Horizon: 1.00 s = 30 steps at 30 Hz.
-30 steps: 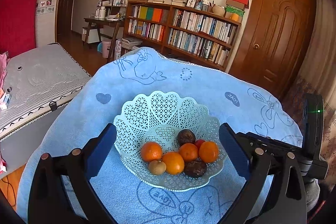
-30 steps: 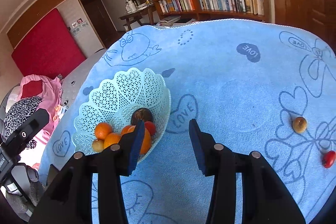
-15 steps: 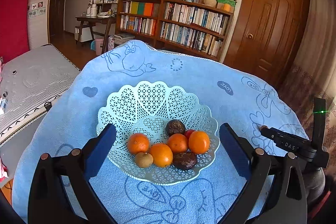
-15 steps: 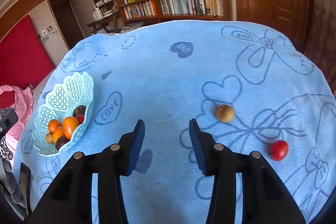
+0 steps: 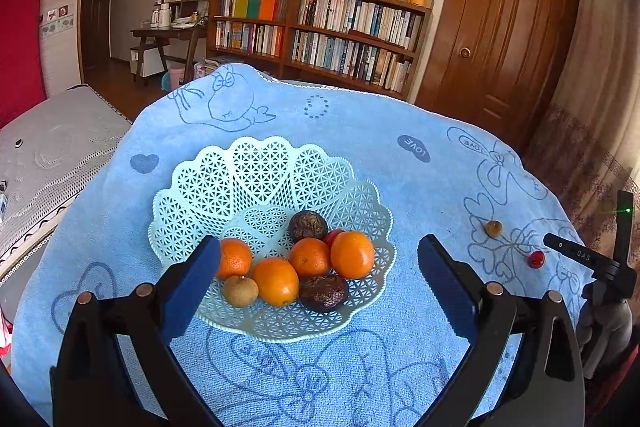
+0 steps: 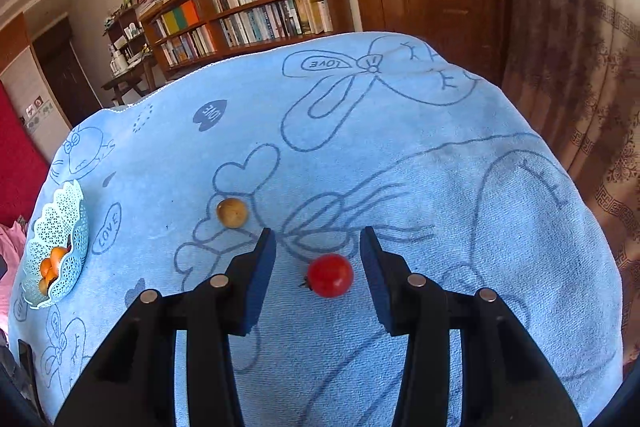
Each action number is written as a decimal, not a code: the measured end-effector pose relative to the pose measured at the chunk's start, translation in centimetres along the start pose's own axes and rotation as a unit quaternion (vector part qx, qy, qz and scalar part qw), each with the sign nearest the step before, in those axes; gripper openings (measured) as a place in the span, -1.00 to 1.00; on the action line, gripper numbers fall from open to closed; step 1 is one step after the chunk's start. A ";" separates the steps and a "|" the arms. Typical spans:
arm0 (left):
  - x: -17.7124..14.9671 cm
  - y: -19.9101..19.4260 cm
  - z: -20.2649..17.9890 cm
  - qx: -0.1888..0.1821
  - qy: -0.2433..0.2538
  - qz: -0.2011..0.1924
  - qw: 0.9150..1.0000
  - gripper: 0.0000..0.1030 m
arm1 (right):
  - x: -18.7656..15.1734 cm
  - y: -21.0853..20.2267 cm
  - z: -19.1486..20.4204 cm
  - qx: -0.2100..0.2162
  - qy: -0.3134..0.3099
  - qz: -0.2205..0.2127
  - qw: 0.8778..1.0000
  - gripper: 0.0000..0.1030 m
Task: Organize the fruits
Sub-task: 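Grasp the small red tomato on the cloth with the right tool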
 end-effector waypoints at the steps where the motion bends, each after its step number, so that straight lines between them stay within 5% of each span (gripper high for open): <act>1: -0.1 0.1 -0.2 -0.001 0.001 0.001 1.000 0.94 | 0.0 0.0 -0.3 0.000 0.003 0.001 1.000 -0.14; 20: -0.7 1.1 -3.6 -0.024 0.029 0.018 0.999 0.94 | -2.6 2.8 -0.2 -0.013 -0.032 0.043 0.998 -0.16; 25: -1.1 2.0 -5.3 -0.034 0.043 0.027 0.998 0.94 | -2.9 2.7 0.4 -0.003 -0.046 0.048 0.998 -0.44; 30: -1.5 2.9 -7.6 -0.049 0.059 0.034 0.996 0.94 | -2.9 2.3 0.3 0.001 -0.041 0.041 0.998 -0.44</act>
Point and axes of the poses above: each gripper's, at about its wrist camera, not at the fingertips, and y roughly the way its jaws point, z to its left, x to its top, the point moved 6 cm from there along y, roughly the way its jaws point, and after that the axes turned 12 degrees about -z, right-handed, at the moved point
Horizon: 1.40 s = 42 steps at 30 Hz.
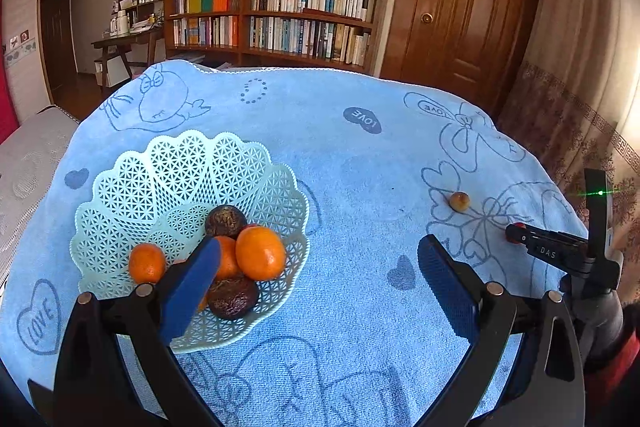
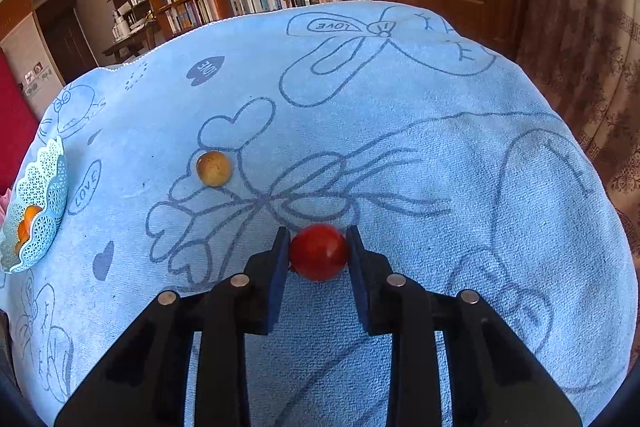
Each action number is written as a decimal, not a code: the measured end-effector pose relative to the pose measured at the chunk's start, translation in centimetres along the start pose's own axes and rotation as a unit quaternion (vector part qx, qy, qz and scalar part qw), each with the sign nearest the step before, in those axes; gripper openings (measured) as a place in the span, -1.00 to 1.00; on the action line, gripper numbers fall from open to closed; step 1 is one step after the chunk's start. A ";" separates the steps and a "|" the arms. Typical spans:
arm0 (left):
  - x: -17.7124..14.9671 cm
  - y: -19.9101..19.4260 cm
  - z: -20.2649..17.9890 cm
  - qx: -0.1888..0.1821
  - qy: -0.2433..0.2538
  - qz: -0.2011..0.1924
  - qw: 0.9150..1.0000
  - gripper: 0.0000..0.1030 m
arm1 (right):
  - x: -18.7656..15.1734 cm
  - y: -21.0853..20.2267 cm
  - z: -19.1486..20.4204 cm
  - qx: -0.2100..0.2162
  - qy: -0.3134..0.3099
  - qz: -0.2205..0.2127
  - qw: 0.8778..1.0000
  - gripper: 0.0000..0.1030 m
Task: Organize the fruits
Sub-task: 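Grasp the small red tomato on the cloth with the right tool, then grasp the last tan fruit with the left tool while the right holds the tomato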
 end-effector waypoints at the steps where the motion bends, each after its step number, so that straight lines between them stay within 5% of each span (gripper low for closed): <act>1: 0.0 0.2 -0.5 -0.003 0.005 0.001 1.000 0.94 | 0.1 -0.2 -0.1 0.000 0.003 -0.004 1.000 -0.44; 22: -1.2 10.6 -12.3 -0.105 0.050 0.063 0.991 0.88 | 0.8 -2.6 -1.4 -0.010 0.033 -0.035 0.999 -0.44; 31: -2.0 13.9 -16.0 -0.134 0.068 0.081 0.985 0.59 | 0.9 -2.8 -1.6 -0.006 0.042 -0.038 0.998 -0.44; 42: -2.9 15.7 -18.7 -0.147 0.093 0.101 0.980 -0.27 | 0.9 -3.0 -1.6 -0.002 0.046 -0.038 0.998 -0.44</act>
Point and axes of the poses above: each gripper's, at about its wrist camera, not at the fingertips, and y roughly the way its jaws point, z to its left, x to its top, the point moved 6 cm from there along y, roughly the way its jaws point, and after that the axes turned 12 degrees about -z, right-handed, at the moved point
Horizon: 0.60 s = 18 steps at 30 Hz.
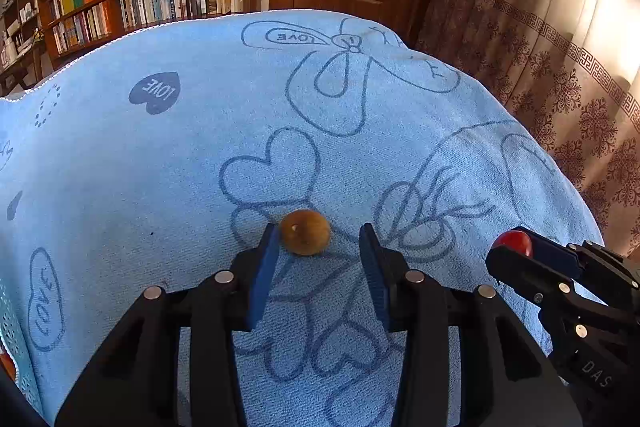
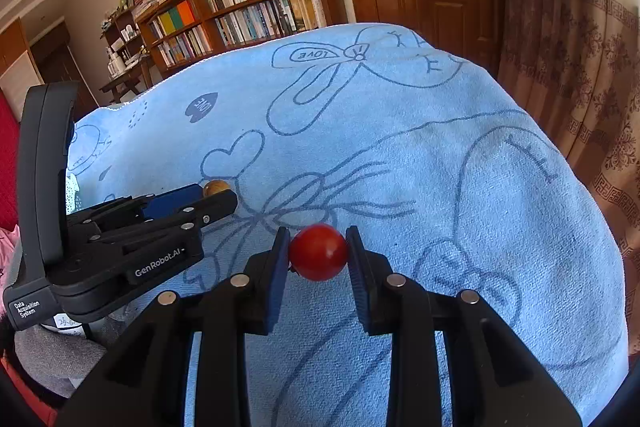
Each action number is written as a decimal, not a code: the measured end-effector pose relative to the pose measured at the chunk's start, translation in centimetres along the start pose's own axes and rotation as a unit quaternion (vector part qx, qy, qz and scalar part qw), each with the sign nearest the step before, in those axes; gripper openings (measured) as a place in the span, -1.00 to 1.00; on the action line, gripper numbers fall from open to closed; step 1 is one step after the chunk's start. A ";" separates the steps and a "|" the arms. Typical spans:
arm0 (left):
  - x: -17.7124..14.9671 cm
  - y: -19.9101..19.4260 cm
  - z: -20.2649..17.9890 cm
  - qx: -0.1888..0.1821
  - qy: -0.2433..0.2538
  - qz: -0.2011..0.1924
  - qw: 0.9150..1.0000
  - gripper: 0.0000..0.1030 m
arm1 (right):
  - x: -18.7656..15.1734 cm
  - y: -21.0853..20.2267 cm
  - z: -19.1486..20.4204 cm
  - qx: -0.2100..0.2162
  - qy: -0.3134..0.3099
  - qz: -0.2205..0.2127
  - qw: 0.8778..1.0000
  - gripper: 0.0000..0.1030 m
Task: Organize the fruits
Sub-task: 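Grasp the last tan fruit with the left tool while the right holds the tomato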
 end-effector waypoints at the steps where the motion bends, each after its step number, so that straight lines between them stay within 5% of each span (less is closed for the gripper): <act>1: 0.0 0.1 -0.1 0.002 0.002 0.000 1.000 -0.28 | 0.0 0.0 0.0 0.000 0.000 0.000 1.000 -0.44; 9: 0.1 -0.2 0.4 0.006 -0.003 -0.005 1.000 -0.52 | -0.1 -0.1 0.1 0.003 0.003 -0.003 1.000 -0.44; 18: 0.0 0.3 0.7 0.012 -0.013 -0.001 1.000 -0.44 | -0.1 -0.2 0.0 0.006 0.004 -0.005 1.000 -0.44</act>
Point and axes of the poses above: each gripper's, at about its wrist camera, not at the fingertips, and y roughly the way its jaws point, z to its left, x to its top, the point moved 6 cm from there along y, roughly the way its jaws point, and after that the axes turned 12 degrees about -z, right-handed, at the moved point
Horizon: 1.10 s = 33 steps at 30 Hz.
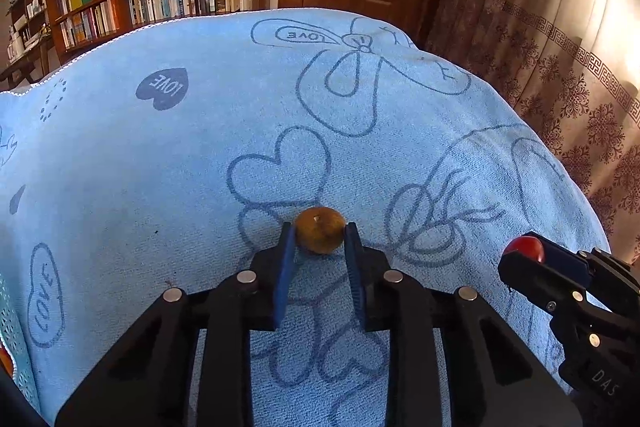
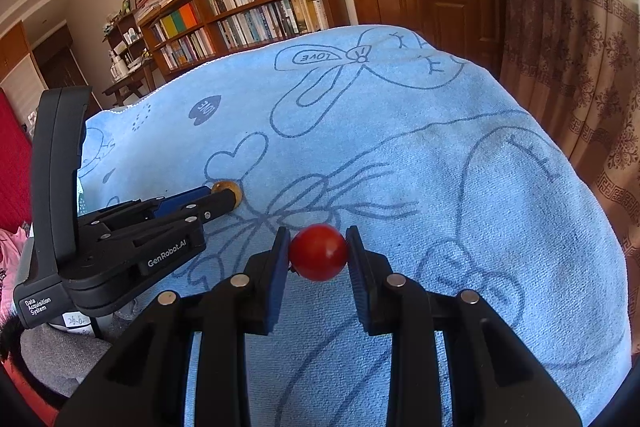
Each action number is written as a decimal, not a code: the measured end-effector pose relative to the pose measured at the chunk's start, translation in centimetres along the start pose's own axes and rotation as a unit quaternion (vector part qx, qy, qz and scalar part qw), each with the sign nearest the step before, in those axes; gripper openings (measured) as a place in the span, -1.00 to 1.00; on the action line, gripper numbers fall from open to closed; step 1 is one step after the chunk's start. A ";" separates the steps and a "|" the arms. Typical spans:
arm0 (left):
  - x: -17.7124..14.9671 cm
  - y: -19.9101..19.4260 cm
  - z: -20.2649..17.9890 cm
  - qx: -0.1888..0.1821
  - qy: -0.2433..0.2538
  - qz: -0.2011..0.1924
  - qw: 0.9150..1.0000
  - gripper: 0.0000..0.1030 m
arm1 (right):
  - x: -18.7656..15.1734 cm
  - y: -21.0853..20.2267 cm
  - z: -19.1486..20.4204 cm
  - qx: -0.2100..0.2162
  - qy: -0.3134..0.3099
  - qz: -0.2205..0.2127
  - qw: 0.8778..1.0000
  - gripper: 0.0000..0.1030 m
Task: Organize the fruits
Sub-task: 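Grasp the last tan fruit with the left tool while the right holds the tomato, then carry the tan fruit into the basket and open the left tool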
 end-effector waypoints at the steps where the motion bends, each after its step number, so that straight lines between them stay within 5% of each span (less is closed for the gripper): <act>1: 0.0 0.1 0.0 -0.001 -0.002 0.002 1.000 -0.41 | 0.0 0.0 0.0 0.001 0.000 0.000 1.000 -0.44; 8: -0.1 0.8 0.0 0.001 -0.005 0.009 1.000 -0.30 | -0.2 0.0 0.1 0.000 -0.001 0.001 1.000 -0.44; 15: -0.2 -0.2 -0.1 -0.003 -0.002 0.002 1.000 -0.46 | -0.2 0.1 0.0 0.001 0.002 -0.001 1.000 -0.44; 33: 0.8 -10.7 4.6 0.047 -0.023 -0.072 0.996 -0.46 | -0.6 0.4 0.3 0.008 -0.003 0.000 1.000 -0.44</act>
Point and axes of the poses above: each gripper's, at about its wrist camera, not at the fingertips, and y roughly the way its jaws point, z to its left, x to its top, the point moved 6 cm from there along y, roughly the way its jaws point, and after that the axes turned 12 degrees about -z, right-handed, at the moved point
